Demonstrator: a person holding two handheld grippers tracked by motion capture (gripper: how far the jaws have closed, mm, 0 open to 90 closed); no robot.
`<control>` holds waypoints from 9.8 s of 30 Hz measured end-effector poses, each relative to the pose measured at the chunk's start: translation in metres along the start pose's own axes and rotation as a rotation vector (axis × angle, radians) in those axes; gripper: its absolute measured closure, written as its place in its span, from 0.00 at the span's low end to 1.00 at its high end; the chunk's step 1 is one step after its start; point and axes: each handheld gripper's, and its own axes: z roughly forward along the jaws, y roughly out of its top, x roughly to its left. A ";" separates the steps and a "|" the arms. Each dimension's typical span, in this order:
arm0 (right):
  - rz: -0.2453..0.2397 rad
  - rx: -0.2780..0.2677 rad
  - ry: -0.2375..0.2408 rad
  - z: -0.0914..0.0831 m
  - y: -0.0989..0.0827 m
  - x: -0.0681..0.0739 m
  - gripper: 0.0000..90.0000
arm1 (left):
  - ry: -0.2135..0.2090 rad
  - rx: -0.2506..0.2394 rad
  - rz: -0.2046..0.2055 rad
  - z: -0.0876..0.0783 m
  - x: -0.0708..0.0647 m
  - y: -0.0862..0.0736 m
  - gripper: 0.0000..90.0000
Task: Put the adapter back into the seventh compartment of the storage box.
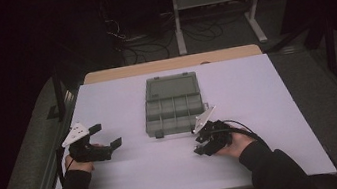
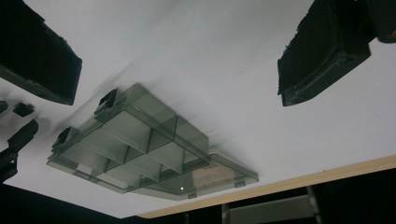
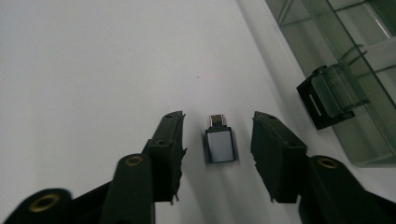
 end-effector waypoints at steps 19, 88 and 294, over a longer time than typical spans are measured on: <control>-0.023 0.016 -0.033 0.002 0.001 0.001 0.83 | 0.000 0.000 0.001 0.000 0.000 0.000 0.00; -0.023 -0.042 -0.043 -0.041 0.047 -0.013 0.83 | -0.003 -0.002 -0.001 0.000 0.000 0.000 0.00; 0.339 -0.361 -0.244 -0.100 -0.075 -0.039 0.00 | -0.013 0.008 0.000 0.001 0.000 0.000 0.00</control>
